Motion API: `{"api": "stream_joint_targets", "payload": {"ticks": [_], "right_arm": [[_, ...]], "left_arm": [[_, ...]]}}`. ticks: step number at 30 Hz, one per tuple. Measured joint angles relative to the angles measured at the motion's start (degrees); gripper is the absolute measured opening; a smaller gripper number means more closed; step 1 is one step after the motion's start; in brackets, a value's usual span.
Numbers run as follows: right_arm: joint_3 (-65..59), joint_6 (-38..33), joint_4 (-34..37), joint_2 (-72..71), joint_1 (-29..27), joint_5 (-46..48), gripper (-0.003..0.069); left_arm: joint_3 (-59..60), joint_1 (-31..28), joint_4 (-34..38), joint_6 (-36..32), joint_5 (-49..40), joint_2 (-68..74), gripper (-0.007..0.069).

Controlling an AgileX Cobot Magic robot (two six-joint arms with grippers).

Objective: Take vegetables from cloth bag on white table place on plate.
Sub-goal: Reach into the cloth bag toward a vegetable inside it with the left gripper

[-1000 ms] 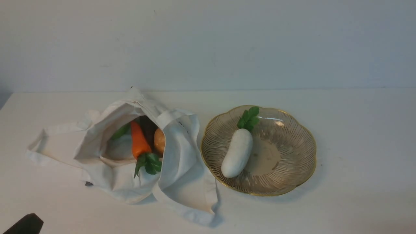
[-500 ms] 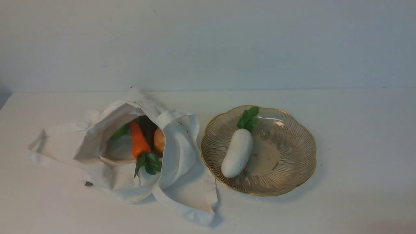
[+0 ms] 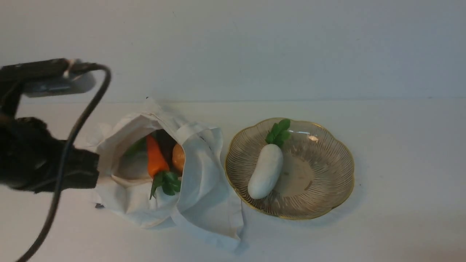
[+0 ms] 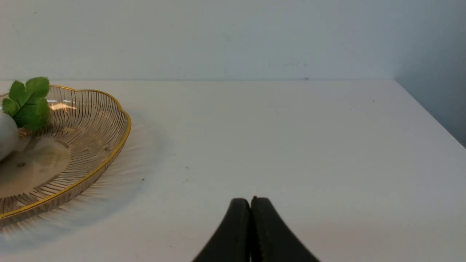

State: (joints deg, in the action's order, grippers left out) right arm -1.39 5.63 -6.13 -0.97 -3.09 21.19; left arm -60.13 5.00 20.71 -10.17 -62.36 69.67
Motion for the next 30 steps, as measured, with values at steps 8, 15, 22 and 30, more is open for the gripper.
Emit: {"api": "stream_joint_targets", "payload": {"ticks": [8, 15, 22, 30], "right_arm": [[0.0, 0.0, 0.0, 0.0, 0.0, 0.0, -0.001], [0.0, 0.0, 0.0, 0.0, 0.0, 0.0, -0.001], [0.0, 0.0, 0.0, 0.0, 0.0, 0.0, -0.001], [0.0, 0.0, 0.0, 0.0, 0.0, 0.0, -0.001]], "left_arm": [[-11.1, 9.9, -12.3, 8.3, 1.5, 21.9, -0.0005], [-17.6, 10.5, -14.7, 11.2, 1.8, 30.4, -0.0004], [-18.6, 10.5, -15.0, 11.8, 8.7, 34.5, 0.0118], [-18.7, 10.5, -16.9, 17.6, 13.9, 37.6, 0.0487]]}}
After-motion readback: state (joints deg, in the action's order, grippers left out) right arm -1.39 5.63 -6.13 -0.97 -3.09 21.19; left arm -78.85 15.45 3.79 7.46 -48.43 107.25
